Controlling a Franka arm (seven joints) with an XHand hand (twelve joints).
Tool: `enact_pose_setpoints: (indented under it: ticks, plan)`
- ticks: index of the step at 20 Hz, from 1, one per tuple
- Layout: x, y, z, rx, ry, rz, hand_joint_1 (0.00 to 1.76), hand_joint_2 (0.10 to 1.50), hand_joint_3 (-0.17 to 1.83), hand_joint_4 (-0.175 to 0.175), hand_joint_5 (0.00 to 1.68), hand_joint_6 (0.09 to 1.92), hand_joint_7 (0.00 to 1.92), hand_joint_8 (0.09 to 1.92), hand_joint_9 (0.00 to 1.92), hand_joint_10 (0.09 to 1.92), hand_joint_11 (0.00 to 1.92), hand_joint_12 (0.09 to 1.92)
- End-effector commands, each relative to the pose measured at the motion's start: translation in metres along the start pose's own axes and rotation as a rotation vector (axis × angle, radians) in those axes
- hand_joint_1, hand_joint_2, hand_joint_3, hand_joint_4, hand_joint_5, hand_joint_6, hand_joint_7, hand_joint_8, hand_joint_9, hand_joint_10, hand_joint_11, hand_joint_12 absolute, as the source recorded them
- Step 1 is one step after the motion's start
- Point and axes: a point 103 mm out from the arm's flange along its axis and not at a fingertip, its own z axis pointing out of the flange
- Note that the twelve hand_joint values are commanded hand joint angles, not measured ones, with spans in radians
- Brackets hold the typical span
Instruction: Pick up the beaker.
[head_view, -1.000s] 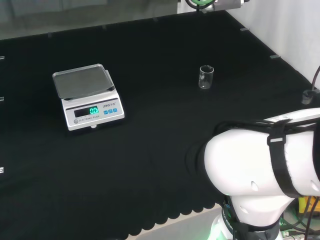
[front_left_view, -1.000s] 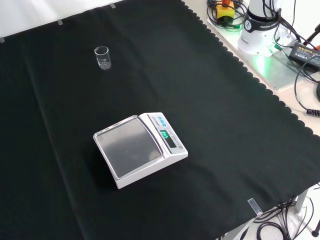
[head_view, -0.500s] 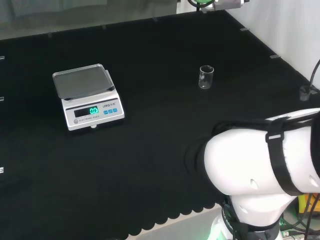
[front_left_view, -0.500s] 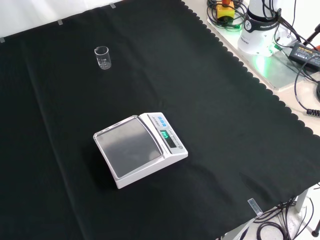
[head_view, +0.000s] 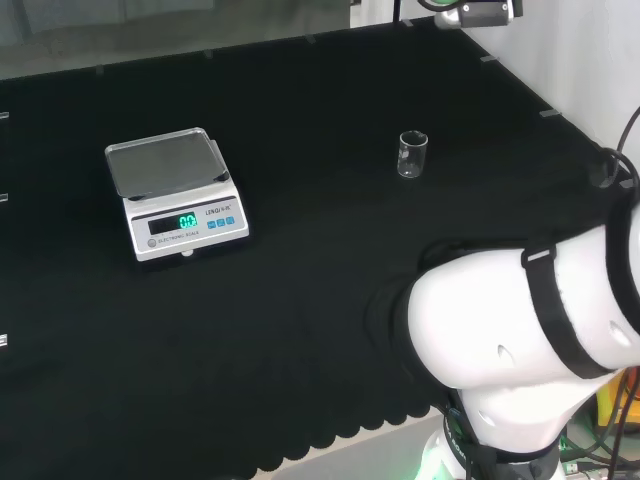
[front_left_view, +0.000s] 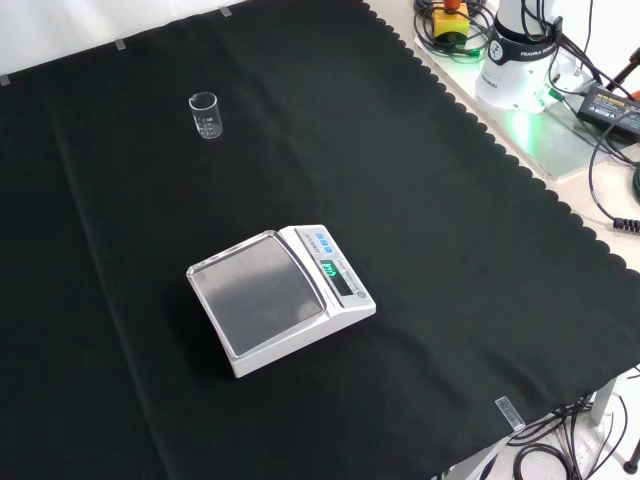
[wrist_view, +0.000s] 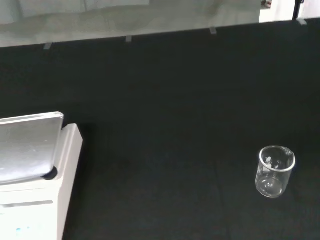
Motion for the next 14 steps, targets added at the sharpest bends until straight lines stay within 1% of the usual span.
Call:
enact_pose_setpoints:
  ticks: [1, 2, 3, 9, 14]
  plan:
    - [-0.052, 0.053, 0.034, 0.029, 0.050, -0.009, 0.19, 0.90, 0.28, -0.009, 0.00, 0.09, 0.00, 0.18, 0.00, 0.30, 0.00, 1.39]
    - [-0.036, 0.062, 0.039, 0.039, 0.054, -0.008, 0.19, 0.90, 0.28, -0.010, 0.00, 0.09, 0.00, 0.18, 0.00, 0.30, 0.00, 1.39]
    - [-0.032, 0.071, 0.044, 0.046, 0.063, -0.010, 0.19, 0.90, 0.28, -0.010, 0.00, 0.09, 0.00, 0.18, 0.00, 0.31, 0.00, 1.39]
    - [-0.055, 0.117, 0.077, 0.084, 0.104, -0.003, 0.20, 0.91, 0.26, -0.015, 0.00, 0.09, 0.00, 0.19, 0.00, 0.32, 0.00, 1.38]
    - [-0.063, 0.146, 0.105, 0.112, 0.129, 0.018, 0.20, 0.92, 0.25, -0.018, 0.00, 0.09, 0.00, 0.22, 0.00, 0.34, 0.00, 1.38]
